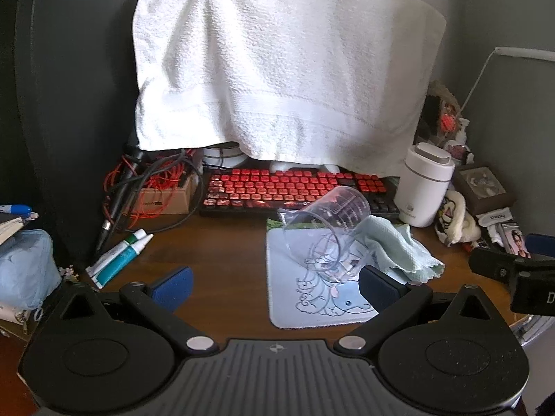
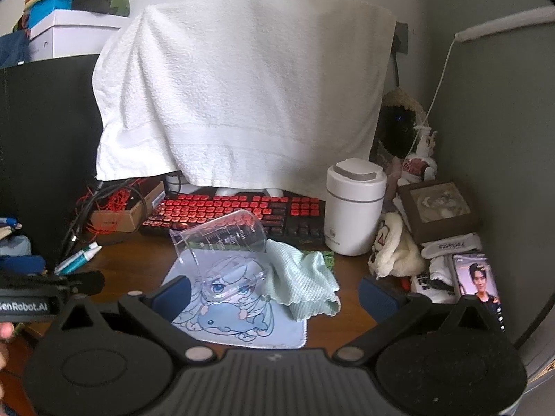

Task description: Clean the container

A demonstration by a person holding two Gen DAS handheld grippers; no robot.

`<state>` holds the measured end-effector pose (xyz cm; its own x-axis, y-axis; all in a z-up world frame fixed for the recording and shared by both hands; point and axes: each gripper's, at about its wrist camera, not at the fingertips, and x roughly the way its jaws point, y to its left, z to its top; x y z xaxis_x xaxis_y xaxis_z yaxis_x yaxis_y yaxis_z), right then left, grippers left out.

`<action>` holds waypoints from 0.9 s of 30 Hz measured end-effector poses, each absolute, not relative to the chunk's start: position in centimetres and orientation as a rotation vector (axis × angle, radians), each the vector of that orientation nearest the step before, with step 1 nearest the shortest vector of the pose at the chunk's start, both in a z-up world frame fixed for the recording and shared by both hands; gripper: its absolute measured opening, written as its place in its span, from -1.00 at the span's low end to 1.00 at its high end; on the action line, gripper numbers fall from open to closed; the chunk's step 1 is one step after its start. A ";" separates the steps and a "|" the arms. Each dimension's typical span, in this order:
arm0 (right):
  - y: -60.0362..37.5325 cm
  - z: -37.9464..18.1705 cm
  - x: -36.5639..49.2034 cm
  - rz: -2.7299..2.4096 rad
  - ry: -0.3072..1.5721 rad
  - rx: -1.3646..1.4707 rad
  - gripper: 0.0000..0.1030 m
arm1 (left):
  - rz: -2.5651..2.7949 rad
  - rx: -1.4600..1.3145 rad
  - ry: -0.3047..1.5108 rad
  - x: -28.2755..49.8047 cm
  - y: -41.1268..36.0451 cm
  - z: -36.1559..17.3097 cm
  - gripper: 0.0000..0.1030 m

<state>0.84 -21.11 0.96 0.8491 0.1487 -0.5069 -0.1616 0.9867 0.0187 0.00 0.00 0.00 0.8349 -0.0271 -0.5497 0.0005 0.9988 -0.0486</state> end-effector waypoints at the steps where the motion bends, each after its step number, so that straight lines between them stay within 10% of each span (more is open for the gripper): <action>1: -21.1 0.9 0.9 0.164 0.533 -0.021 1.00 | -0.014 -0.045 0.585 0.1 0.0 0.0 0.98; 27: -21.5 0.6 0.8 0.205 0.523 0.015 1.00 | -0.029 -0.067 0.635 1.3 1.1 -1.2 0.98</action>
